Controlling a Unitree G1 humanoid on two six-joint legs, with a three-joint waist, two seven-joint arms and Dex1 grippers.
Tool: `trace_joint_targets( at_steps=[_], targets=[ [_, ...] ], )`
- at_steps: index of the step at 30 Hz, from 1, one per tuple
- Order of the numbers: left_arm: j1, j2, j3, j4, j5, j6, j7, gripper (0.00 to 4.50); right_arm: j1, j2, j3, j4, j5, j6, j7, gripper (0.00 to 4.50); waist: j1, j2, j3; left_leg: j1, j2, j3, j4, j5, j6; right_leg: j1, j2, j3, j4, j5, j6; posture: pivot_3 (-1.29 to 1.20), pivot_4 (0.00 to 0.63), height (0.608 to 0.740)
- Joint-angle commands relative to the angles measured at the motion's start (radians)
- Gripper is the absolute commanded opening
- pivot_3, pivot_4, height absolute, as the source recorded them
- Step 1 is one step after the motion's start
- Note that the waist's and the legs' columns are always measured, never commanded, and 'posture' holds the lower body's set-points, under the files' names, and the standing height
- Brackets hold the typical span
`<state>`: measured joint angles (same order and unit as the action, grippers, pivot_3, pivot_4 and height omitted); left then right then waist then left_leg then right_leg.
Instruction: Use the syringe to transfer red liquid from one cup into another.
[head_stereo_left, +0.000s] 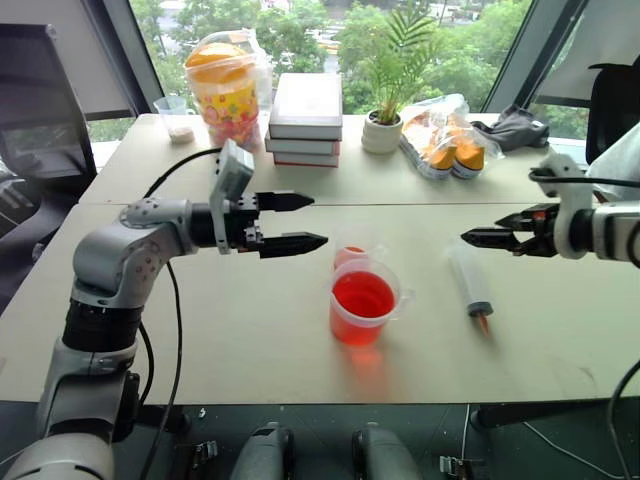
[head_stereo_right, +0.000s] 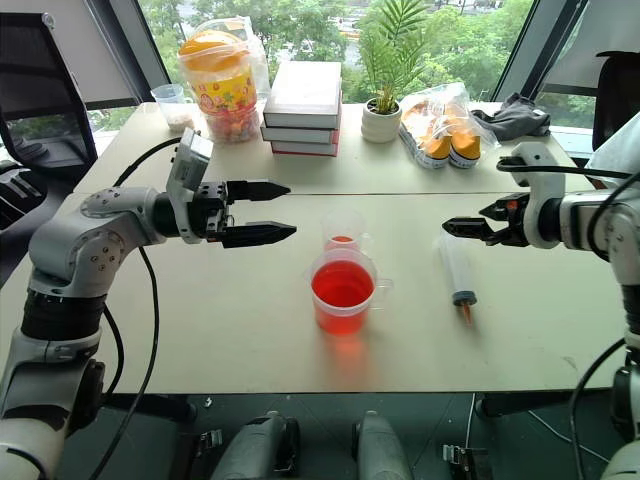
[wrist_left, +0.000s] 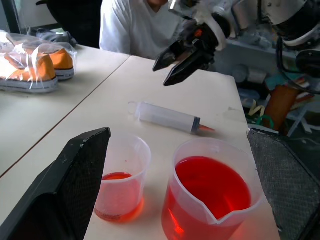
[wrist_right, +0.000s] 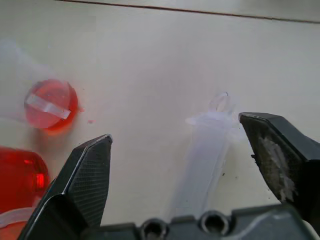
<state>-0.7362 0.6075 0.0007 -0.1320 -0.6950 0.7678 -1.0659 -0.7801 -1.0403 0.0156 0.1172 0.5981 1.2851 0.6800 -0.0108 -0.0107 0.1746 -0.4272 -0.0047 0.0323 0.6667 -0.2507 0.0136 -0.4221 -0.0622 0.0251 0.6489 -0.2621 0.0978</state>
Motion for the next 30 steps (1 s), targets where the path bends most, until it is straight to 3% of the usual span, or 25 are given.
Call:
trace_joint_targets(
  at_steps=[1,7,14,17,21,22,27,30],
  targets=[
    [0.005,0.000,0.010,-0.031,0.007,-0.031,0.007,4.50,-0.086,0.026,0.073,0.141,-0.090,0.021,-0.008,4.47,0.001,0.000,0.000,0.000,0.000,0.000,0.000,0.000,0.000,0.000,0.000,0.000,0.000,0.000,0.000,0.00,0.150,0.740],
    [0.022,-0.022,0.024,-0.058,-0.005,-0.023,0.052,4.50,-0.201,0.093,0.252,0.364,-0.225,-0.011,0.069,4.47,-0.002,0.000,0.000,-0.001,-0.001,0.001,0.000,0.000,0.000,-0.001,0.001,0.000,-0.001,0.000,0.000,0.00,0.150,0.740],
    [0.038,-0.026,0.032,-0.079,-0.016,-0.014,0.070,4.50,-0.256,0.188,0.348,0.531,-0.347,-0.108,0.149,4.47,-0.004,0.000,0.000,-0.001,0.000,0.001,0.000,0.000,0.000,-0.001,0.002,0.000,0.001,0.000,0.000,0.00,0.150,0.740],
    [0.048,-0.027,0.036,-0.089,-0.017,-0.014,0.084,4.50,-0.265,0.220,0.377,0.580,-0.396,-0.144,0.178,3.62,-0.004,0.000,0.000,-0.001,-0.001,0.001,0.000,0.000,0.000,-0.001,0.002,0.000,0.001,0.000,0.000,0.00,0.150,0.740],
    [0.054,-0.027,0.040,-0.096,-0.024,-0.013,0.094,4.50,-0.276,0.236,0.387,0.614,-0.447,-0.168,0.217,1.65,-0.004,0.000,0.000,0.000,-0.001,0.001,0.000,0.000,0.000,-0.001,0.002,0.000,0.001,0.000,0.000,0.00,0.150,0.740],
    [0.055,-0.026,0.040,-0.096,-0.025,-0.013,0.095,4.50,-0.280,0.237,0.386,0.620,-0.458,-0.171,0.224,1.42,-0.004,0.000,0.000,0.000,-0.001,0.001,0.000,0.000,0.000,-0.001,0.002,0.000,0.001,0.000,0.000,0.00,0.150,0.740],
    [0.052,-0.016,0.041,-0.089,-0.029,-0.013,0.090,4.50,-0.316,0.205,0.327,0.584,-0.481,-0.161,0.231,1.41,-0.004,0.000,0.000,0.000,-0.001,0.001,0.000,0.000,0.000,-0.001,0.002,0.000,0.001,0.000,0.000,0.00,0.150,0.740],
    [0.026,-0.009,0.039,-0.067,-0.028,-0.009,0.083,4.50,-0.326,0.174,0.156,0.430,-0.402,-0.176,0.223,1.41,-0.003,0.003,0.001,0.000,-0.001,0.001,-0.001,0.000,0.000,-0.001,0.002,0.000,0.001,0.000,0.000,0.00,0.150,0.740]
  ],
)
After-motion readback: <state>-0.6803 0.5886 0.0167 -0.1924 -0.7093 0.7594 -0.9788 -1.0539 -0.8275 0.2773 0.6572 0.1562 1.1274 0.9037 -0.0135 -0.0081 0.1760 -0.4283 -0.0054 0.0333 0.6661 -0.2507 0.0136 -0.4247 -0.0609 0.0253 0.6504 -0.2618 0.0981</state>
